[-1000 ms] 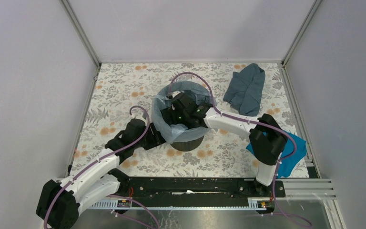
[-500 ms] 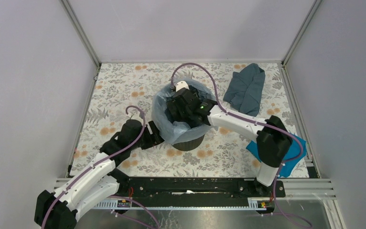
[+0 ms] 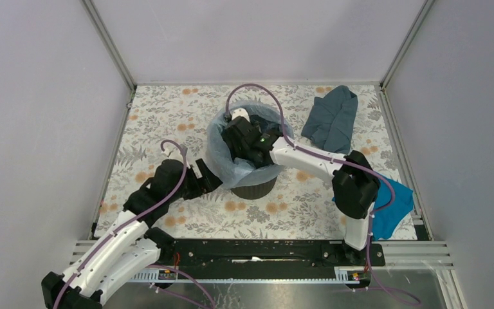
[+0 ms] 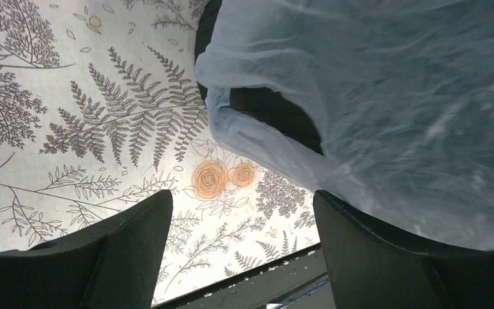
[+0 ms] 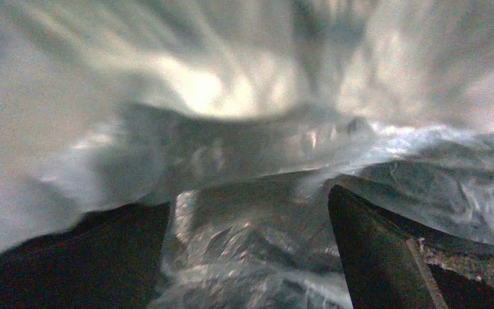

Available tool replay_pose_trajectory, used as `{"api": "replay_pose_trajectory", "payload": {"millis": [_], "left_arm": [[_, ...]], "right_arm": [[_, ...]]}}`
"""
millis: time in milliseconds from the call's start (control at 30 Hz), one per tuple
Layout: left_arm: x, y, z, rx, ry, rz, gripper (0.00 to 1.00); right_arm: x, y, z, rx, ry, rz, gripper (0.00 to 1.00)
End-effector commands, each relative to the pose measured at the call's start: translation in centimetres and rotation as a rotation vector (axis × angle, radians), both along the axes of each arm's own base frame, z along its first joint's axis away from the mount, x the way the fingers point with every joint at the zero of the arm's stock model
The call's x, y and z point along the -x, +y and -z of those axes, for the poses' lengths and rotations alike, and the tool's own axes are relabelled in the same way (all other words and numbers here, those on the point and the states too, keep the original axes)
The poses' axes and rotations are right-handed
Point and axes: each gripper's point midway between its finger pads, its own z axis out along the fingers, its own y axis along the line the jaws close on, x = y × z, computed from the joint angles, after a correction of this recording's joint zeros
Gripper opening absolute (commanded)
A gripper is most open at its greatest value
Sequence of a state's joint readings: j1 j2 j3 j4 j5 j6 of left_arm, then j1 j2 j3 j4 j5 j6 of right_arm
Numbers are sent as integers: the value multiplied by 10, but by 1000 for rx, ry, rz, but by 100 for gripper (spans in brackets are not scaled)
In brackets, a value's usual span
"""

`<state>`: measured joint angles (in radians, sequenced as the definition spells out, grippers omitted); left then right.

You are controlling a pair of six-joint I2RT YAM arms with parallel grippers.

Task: Put the trash bags into the trash bin

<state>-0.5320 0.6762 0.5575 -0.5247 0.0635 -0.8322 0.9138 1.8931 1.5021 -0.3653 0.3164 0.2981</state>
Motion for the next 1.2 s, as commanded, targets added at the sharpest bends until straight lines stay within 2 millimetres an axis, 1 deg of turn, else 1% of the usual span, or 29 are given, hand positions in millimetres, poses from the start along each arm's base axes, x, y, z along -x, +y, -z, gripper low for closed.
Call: {"api": "replay_pose_trajectory", "payload": {"millis": [0,33,133,167,233,400,500,567,600,667,700,733,800,867,933,1033,1100,1167], "left_arm": [[-8,4,-40,4,-100,-15,88],[-8,6,-48,1,-118,-17,89],[-6,11,-63,-5,-153,-18,92],[-8,15,-65,-16,-166,-38,93],[-8,17,-70,-15,-182,-48,94],[-7,17,-78,-11,-200,-43,95],[-8,18,-86,-12,-218,-39,95],[-9,20,-96,-16,-248,-42,96],[-9,21,-103,-16,-268,-43,96],[-9,24,-120,-18,-318,-44,96],[-9,26,-128,-22,-343,-44,96],[-9,29,-134,-30,-364,-46,96],[-11,34,-146,-50,-404,-55,97],[-12,38,-157,-70,-443,-62,97],[-14,41,-168,-88,-475,-65,99],[-17,45,-182,-110,-520,-70,99],[-17,46,-192,-115,-555,-67,99],[-17,48,-202,-111,-586,-74,99]], "right_arm": [[8,-5,-89,-62,-53,-43,100],[11,-9,-100,-60,-60,-47,100],[23,-23,-130,-70,-87,-76,100],[26,-25,-140,-82,-95,-94,100],[33,-32,-161,-85,-102,-110,100],[46,-61,-200,-73,-155,-116,100],[52,-82,-218,-44,-193,-108,100],[61,-106,-232,-33,-228,-84,100],[66,-118,-235,-18,-242,-73,100],[78,-144,-230,11,-260,-57,100],[85,-155,-218,34,-251,-57,100],[93,-163,-210,32,-247,-65,100],[110,-169,-195,-28,-233,-88,100],[127,-168,-181,-101,-204,-125,100],[139,-165,-164,-152,-179,-163,100],[153,-147,-140,-218,-171,-297,100],[154,-136,-118,-245,-181,-354,100],[162,-116,-95,-285,-183,-479,100]]}}
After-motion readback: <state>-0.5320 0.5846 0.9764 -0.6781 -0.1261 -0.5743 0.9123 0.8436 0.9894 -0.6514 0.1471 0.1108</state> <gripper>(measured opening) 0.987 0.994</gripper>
